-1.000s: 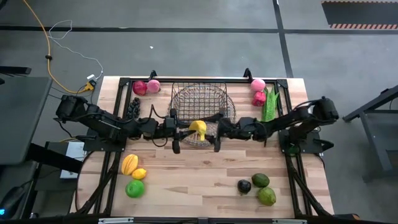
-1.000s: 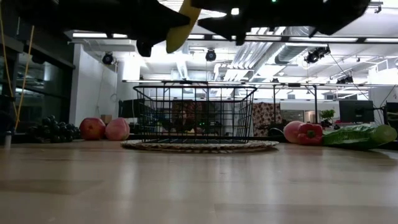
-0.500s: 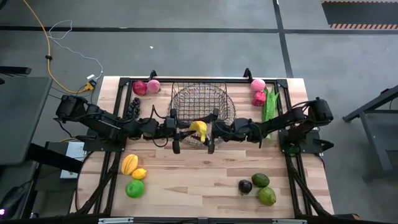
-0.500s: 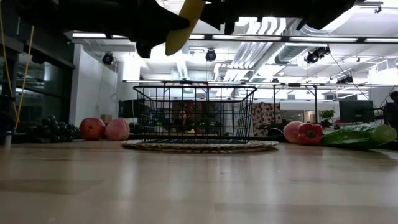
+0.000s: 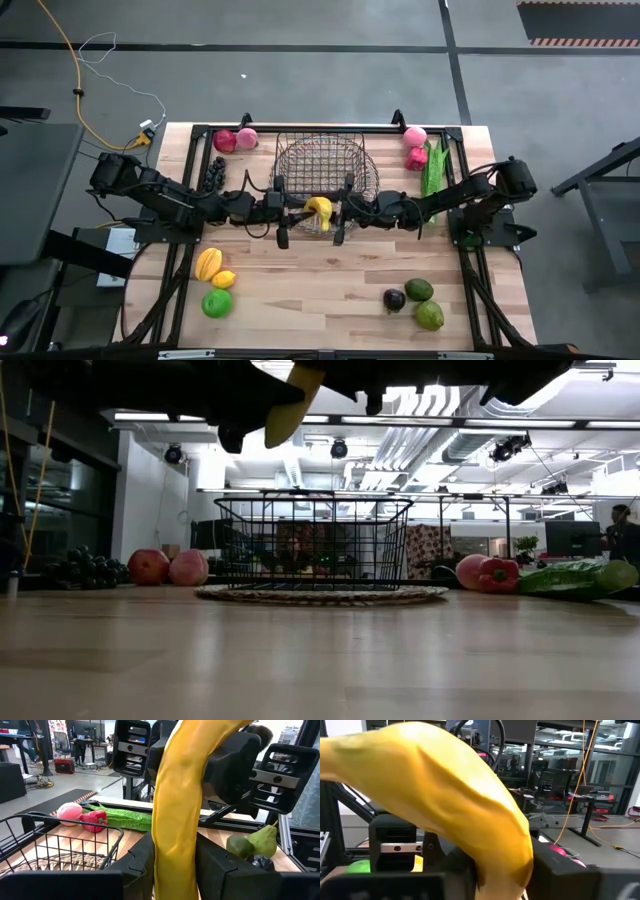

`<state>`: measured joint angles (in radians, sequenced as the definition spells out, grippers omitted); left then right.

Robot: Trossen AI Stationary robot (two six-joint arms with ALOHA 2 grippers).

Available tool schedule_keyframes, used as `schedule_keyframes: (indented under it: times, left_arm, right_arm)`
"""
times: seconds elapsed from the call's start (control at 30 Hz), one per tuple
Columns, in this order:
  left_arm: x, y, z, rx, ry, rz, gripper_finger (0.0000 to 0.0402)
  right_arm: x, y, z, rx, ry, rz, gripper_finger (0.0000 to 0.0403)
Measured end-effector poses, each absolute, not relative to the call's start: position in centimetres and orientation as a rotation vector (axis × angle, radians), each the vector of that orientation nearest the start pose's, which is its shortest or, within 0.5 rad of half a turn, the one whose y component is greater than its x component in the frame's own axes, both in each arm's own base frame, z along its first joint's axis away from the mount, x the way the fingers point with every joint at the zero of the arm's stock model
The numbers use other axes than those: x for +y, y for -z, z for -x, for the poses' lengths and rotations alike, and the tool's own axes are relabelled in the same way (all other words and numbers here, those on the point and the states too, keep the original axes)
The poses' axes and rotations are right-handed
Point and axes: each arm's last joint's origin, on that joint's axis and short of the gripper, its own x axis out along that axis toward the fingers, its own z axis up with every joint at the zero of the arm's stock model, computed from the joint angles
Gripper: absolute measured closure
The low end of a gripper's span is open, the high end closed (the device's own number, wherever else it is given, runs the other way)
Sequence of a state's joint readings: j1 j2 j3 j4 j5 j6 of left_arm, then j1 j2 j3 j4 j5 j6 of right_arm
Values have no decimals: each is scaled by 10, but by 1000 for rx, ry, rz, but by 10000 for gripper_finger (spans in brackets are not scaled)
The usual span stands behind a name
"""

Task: Build produce basket
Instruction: Put the banana into the wire basket

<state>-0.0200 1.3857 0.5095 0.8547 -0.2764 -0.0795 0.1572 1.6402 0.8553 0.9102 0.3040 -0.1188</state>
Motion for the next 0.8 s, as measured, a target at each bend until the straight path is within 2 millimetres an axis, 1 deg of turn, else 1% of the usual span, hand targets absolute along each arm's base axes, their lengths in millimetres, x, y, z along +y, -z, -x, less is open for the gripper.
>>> schedule_keyframes:
  times: [0.13,0.2,0.3,0.4,0.47,0.6,0.7,0.8]
  left_arm:
    - [3,-211,-270,11,-259,75,306]
    - [3,-211,-270,12,-260,75,300]
    - [3,-211,-269,28,-271,69,276]
    - [4,-216,-263,53,-306,63,240]
    - [5,-222,-255,77,-334,58,216]
    - [5,-236,-238,100,-348,53,179]
    - [5,-250,-222,86,-335,66,164]
    - [3,-260,-206,87,-313,74,162]
  right_arm:
    - [46,-248,-346,-112,152,97,315]
    - [46,-248,-346,-111,159,99,306]
    - [46,-247,-346,-90,178,110,279]
    - [44,-249,-341,-32,214,124,269]
    - [43,-254,-336,2,234,131,274]
    - [45,-267,-323,36,259,137,297]
    - [49,-271,-315,77,282,159,306]
    - [53,-274,-309,96,321,189,299]
